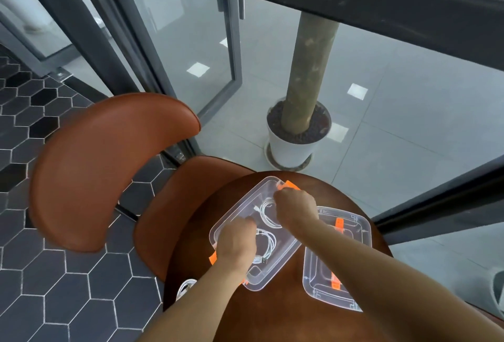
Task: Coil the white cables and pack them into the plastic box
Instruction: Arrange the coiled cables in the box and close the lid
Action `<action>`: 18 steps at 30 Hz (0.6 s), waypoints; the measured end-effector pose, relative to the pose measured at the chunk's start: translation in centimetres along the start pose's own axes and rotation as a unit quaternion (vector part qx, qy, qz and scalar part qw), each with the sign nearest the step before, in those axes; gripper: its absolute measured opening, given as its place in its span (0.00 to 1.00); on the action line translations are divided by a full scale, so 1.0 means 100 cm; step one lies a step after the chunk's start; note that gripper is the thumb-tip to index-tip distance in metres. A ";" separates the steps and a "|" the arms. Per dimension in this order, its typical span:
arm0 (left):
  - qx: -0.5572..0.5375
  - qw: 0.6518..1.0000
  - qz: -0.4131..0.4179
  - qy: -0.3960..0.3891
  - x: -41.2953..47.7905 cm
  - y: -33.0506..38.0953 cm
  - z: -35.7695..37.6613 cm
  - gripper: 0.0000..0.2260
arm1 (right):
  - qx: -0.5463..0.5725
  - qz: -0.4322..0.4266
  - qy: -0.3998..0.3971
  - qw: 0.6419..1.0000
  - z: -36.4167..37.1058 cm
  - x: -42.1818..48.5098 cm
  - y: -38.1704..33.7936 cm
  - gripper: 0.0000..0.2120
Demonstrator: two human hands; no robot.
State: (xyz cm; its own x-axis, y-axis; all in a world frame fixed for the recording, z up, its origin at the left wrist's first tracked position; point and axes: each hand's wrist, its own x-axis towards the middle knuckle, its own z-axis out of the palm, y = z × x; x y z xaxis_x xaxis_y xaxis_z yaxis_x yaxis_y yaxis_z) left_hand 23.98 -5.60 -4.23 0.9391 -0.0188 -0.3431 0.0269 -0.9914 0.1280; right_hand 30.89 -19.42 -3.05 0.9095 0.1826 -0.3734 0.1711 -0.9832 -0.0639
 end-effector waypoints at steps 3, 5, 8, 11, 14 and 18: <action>0.033 0.999 -0.005 -0.041 0.014 0.002 0.007 0.12 | -0.085 -0.061 -0.001 0.995 0.007 0.011 -0.012 0.18; 0.046 0.997 -0.006 -0.065 0.020 0.004 0.011 0.13 | -0.095 -0.059 -0.014 0.994 0.013 0.016 -0.016 0.17; 0.058 0.995 0.006 -0.075 0.026 0.008 0.014 0.15 | -0.074 -0.027 -0.031 0.996 0.024 0.021 -0.017 0.17; 0.059 0.996 0.006 -0.074 0.030 0.009 0.023 0.14 | -0.044 -0.018 -0.024 0.999 0.035 0.026 -0.015 0.17; 0.048 0.995 -0.007 -0.087 0.028 0.010 0.031 0.14 | -0.022 -0.033 -0.024 0.999 0.045 0.029 -0.014 0.15; 0.058 0.994 -0.014 -0.087 0.027 0.010 0.036 0.15 | 0.024 -0.020 -0.016 0.999 0.057 0.030 -0.009 0.17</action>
State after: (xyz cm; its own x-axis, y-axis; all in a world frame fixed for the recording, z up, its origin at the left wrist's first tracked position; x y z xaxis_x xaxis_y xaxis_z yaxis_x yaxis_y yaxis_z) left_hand 25.29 -7.10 -8.41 0.8652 -0.0034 -0.5015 0.0026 -0.9999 0.0112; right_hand 31.31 -18.05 -9.35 0.8897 0.2219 -0.3991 0.1876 -0.9744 -0.1236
